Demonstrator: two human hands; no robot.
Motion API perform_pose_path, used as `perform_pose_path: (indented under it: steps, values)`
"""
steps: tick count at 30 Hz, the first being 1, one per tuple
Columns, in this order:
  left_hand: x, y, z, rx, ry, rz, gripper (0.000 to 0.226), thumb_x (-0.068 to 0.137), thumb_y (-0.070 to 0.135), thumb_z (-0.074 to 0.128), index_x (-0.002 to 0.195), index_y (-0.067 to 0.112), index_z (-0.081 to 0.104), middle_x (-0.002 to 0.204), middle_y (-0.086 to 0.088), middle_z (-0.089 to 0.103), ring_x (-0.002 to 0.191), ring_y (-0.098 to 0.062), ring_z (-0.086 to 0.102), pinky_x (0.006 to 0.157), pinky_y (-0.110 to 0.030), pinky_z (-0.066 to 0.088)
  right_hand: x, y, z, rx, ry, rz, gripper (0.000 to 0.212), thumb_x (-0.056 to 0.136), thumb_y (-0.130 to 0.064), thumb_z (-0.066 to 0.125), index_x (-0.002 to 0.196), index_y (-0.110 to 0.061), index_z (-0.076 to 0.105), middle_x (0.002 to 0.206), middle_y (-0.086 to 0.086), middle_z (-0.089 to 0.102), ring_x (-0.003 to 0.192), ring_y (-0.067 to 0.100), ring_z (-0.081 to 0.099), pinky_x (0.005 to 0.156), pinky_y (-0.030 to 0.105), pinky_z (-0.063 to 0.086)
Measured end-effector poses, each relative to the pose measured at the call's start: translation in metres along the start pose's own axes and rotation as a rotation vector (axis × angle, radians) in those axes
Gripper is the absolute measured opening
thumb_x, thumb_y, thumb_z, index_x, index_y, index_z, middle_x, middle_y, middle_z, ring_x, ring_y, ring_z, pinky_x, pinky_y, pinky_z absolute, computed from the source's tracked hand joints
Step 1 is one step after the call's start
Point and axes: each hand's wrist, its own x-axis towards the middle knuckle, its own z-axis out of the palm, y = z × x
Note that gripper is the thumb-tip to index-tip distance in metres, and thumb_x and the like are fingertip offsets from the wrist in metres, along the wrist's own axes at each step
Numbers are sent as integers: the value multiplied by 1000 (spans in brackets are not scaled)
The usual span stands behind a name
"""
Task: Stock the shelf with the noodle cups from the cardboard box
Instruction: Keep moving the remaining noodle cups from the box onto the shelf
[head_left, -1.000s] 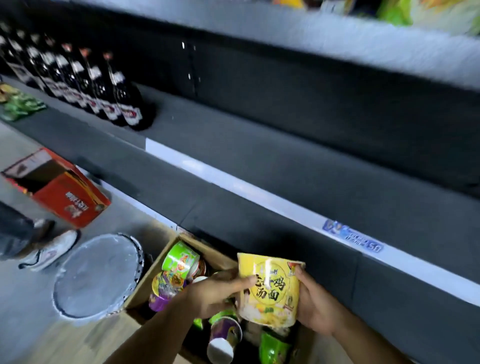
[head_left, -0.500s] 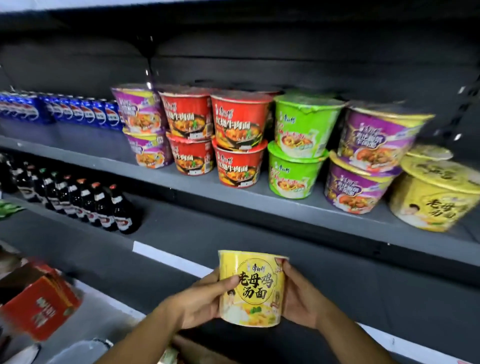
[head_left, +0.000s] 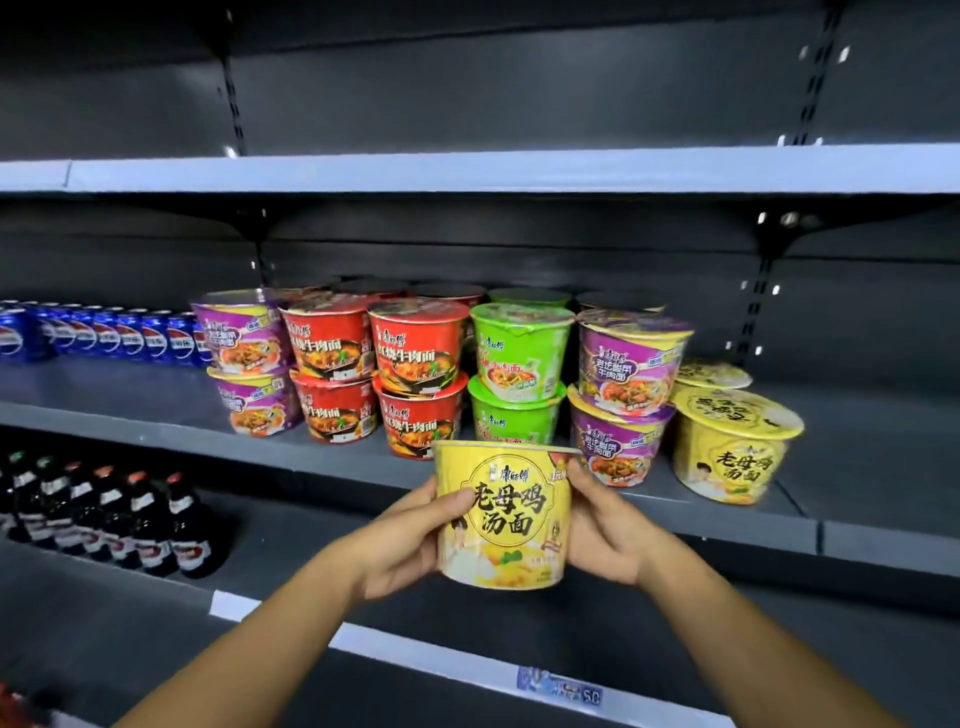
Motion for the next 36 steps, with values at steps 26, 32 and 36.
perform_pose_path:
  steps: [26, 32, 36]
  values:
    - [61, 43, 127, 208, -118, 321, 119, 21, 53, 93, 124, 25, 40, 108, 0, 72, 99, -16, 68, 79, -29, 54, -105, -105, -24, -60, 184, -437, 93, 34, -36, 97, 116, -7, 64, 117, 18, 66, 105, 30, 66, 79, 46, 57]
    - [103, 48, 181, 232, -123, 386, 84, 59, 25, 79, 132, 17, 40, 115, -2, 69, 102, -16, 66, 85, -28, 53, -133, -154, -64, -150, 147, -502, 78, 40, -39, 95, 109, -11, 71, 118, 18, 65, 108, 30, 64, 82, 45, 55]
    - [136, 53, 213, 341, -92, 434, 89, 54, 40, 83, 132, 21, 47, 121, 0, 66, 114, -16, 61, 97, -35, 48, -147, -183, -98, -129, 191, -539, 94, 41, -40, 95, 122, -7, 62, 130, 21, 57, 117, 34, 57, 89, 48, 53]
